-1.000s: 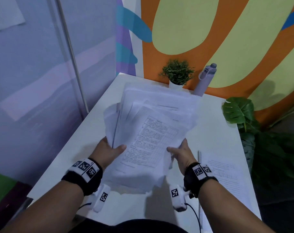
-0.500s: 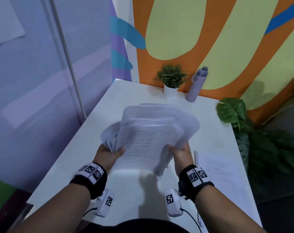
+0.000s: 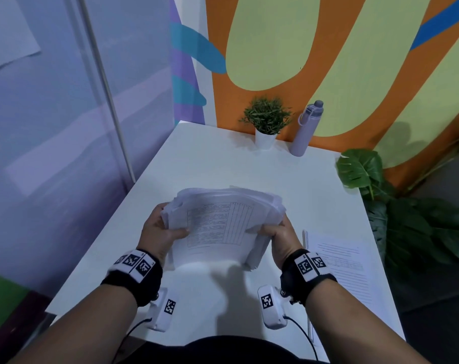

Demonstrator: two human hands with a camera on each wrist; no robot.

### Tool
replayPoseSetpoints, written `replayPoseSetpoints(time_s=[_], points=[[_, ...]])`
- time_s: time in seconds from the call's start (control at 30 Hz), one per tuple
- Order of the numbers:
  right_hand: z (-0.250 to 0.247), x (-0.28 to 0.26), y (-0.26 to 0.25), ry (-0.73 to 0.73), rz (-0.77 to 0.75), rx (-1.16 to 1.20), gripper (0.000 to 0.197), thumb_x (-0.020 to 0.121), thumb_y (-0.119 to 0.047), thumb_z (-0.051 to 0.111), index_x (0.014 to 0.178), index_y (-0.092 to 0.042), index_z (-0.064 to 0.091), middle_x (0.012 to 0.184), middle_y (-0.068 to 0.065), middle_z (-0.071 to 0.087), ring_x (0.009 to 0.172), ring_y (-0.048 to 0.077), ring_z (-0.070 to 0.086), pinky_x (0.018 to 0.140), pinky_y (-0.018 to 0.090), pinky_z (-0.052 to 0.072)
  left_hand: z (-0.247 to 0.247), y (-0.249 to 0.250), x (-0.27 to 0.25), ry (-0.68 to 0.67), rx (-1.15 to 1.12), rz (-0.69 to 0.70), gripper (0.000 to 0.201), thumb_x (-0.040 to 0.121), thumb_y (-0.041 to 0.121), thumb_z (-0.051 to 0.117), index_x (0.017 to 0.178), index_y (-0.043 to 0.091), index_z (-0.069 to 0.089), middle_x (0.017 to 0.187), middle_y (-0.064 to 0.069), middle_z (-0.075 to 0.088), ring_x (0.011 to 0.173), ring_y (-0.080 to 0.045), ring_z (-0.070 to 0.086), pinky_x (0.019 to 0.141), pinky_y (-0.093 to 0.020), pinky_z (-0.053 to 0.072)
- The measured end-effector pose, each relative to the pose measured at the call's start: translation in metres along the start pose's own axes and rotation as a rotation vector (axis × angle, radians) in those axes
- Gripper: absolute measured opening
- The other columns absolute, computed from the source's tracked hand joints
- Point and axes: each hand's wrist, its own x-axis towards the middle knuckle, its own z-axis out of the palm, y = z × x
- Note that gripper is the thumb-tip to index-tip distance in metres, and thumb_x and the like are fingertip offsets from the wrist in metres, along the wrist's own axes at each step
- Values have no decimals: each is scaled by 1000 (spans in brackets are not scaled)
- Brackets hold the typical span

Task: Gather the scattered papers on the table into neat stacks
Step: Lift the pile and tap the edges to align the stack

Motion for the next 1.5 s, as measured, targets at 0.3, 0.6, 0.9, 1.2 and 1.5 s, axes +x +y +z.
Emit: replayPoseSetpoints(time_s=[0.3, 0.6, 0.9, 1.2, 1.5], points=[[18, -4, -7, 91, -179, -82, 59, 54, 8, 62, 103, -25, 58, 93, 0, 60, 81, 11, 62, 68, 30, 54, 22, 14, -2, 161, -57, 144, 38, 72, 11, 78, 100, 23, 55, 95, 3, 61, 83, -12, 58, 72, -13, 52], [23, 0, -16, 46, -786, -714, 45, 80, 12, 55, 123, 0, 62, 118, 8, 53, 116, 11, 53, 101, 18, 40, 40, 42, 10, 352, 22, 244, 7, 84, 29, 61, 79, 32, 63, 85, 19, 64, 77, 13, 58, 76, -11, 42], [16, -16, -4, 131, -299, -157, 68, 54, 2, 55, 113, -32, 51, 118, 3, 59, 97, 12, 57, 81, 28, 49, 12, -6, -9, 179, 99, 379, 79, 74, -5, 69, 130, 33, 29, 118, 3, 48, 101, 4, 53, 83, -7, 45], [33, 0, 7, 72, 24, 17, 50, 41, 3, 48, 86, -12, 67, 72, 4, 65, 71, 24, 57, 58, 28, 45, 15, -19, 8, 250, 45, -16, 63, 65, -21, 54, 100, 30, 51, 83, 5, 55, 78, -18, 52, 60, -26, 44], [30, -2, 11, 7, -2, -46, 50, 50, 11, 62, 93, -13, 66, 79, 3, 69, 74, 19, 66, 59, 31, 53, 30, 15, 5, 286, -30, 264, 41, 78, 25, 73, 110, 28, 48, 96, 17, 53, 81, 7, 55, 71, 0, 43]])
